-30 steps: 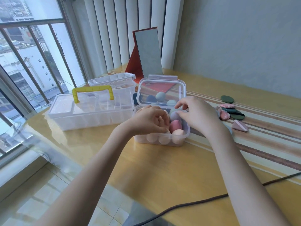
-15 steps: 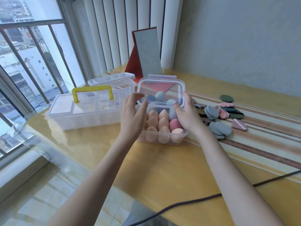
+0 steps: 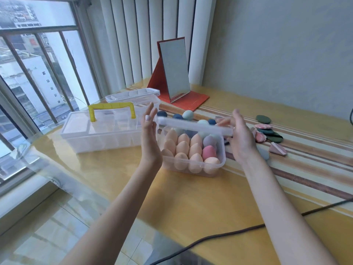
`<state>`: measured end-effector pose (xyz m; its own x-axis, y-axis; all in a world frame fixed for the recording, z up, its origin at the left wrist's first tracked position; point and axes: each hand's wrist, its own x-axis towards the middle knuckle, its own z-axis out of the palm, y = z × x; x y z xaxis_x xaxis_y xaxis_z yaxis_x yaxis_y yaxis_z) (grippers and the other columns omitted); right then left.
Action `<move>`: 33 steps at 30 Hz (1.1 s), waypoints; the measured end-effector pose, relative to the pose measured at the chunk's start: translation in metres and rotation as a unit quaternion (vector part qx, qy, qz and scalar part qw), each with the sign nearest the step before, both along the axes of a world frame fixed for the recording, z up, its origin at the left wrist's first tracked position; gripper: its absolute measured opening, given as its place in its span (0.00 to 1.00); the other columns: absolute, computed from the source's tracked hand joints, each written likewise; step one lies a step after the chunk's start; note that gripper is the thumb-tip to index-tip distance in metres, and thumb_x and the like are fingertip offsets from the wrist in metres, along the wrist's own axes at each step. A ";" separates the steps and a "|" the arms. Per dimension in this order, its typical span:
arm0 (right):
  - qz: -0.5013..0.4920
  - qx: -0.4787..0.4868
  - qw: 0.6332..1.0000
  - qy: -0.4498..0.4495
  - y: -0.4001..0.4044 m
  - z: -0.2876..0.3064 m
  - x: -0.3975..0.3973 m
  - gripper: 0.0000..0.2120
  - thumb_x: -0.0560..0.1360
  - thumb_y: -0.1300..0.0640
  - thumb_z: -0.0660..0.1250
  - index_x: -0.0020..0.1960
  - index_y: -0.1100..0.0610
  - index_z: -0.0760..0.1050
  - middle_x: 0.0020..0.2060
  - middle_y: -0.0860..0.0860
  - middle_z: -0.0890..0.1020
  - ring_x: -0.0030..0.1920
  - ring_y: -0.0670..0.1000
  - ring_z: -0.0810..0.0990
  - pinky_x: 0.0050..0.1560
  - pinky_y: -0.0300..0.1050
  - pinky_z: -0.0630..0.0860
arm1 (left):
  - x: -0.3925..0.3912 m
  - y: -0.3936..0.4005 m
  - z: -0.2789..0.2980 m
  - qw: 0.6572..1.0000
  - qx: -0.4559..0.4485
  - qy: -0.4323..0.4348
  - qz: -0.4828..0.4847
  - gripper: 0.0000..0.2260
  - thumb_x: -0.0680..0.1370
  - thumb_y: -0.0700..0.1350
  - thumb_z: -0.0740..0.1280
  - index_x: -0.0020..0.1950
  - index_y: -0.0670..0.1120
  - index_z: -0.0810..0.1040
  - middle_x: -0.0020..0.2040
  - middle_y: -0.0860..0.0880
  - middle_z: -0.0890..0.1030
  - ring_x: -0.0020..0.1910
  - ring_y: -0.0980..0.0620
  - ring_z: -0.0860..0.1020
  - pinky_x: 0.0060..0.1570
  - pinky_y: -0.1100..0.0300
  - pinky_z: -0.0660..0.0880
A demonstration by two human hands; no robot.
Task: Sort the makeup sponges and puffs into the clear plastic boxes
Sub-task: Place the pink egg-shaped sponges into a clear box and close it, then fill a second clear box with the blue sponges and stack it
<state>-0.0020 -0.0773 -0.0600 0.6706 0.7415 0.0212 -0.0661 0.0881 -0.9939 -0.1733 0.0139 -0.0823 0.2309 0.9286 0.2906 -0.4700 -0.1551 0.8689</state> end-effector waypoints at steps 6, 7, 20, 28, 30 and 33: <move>0.065 -0.043 0.992 -0.096 -0.012 -0.012 -0.010 0.16 0.77 0.56 0.67 0.31 0.52 0.82 0.46 0.42 0.84 0.57 0.46 0.78 0.64 0.51 0.72 | -0.008 -0.011 -0.001 1.000 0.011 0.005 -0.018 0.21 0.74 0.53 0.51 0.57 0.47 0.78 0.60 0.50 0.79 0.56 0.64 0.75 0.48 0.76 0.69; 0.064 -0.041 0.990 -0.119 -0.014 -0.013 -0.011 0.14 0.77 0.58 0.67 0.34 0.51 0.82 0.45 0.41 0.84 0.57 0.46 0.78 0.62 0.47 0.73 | -0.009 -0.011 -0.003 1.000 0.013 0.003 -0.026 0.20 0.74 0.52 0.52 0.55 0.46 0.78 0.57 0.51 0.79 0.54 0.65 0.76 0.47 0.75 0.70; 0.103 -0.159 0.792 -0.580 -0.029 -0.030 -0.039 0.28 0.76 0.32 0.52 0.70 0.44 0.70 0.71 0.44 0.70 0.73 0.46 0.63 0.75 0.51 0.53 | -0.030 -0.008 -0.043 0.888 0.317 0.332 0.030 0.18 0.76 0.56 0.60 0.58 0.50 0.81 0.62 0.53 0.78 0.71 0.56 0.65 0.69 0.56 0.64; 0.161 -0.219 0.687 -0.674 -0.031 -0.029 -0.028 0.46 0.65 0.23 0.49 0.77 0.43 0.50 0.77 0.44 0.54 0.77 0.45 0.49 0.74 0.46 0.38 | -0.049 0.007 -0.040 0.819 0.405 0.404 -0.040 0.29 0.69 0.64 0.66 0.68 0.54 0.72 0.69 0.52 0.72 0.73 0.55 0.63 0.72 0.57 0.59; 0.144 -0.202 0.689 -0.681 -0.030 -0.033 -0.030 0.45 0.66 0.23 0.49 0.77 0.44 0.52 0.77 0.45 0.57 0.77 0.46 0.52 0.75 0.47 0.40 | -0.048 0.009 -0.043 0.818 0.412 0.401 -0.030 0.31 0.68 0.64 0.68 0.68 0.53 0.73 0.68 0.52 0.73 0.71 0.53 0.65 0.70 0.58 0.61; 0.118 -0.166 0.703 -0.682 -0.031 -0.040 -0.031 0.42 0.68 0.28 0.50 0.76 0.47 0.58 0.75 0.47 0.62 0.76 0.48 0.57 0.74 0.47 0.44 | -0.046 0.007 -0.047 0.815 0.423 0.396 -0.010 0.31 0.68 0.64 0.67 0.68 0.51 0.74 0.67 0.52 0.74 0.70 0.52 0.67 0.69 0.63 0.60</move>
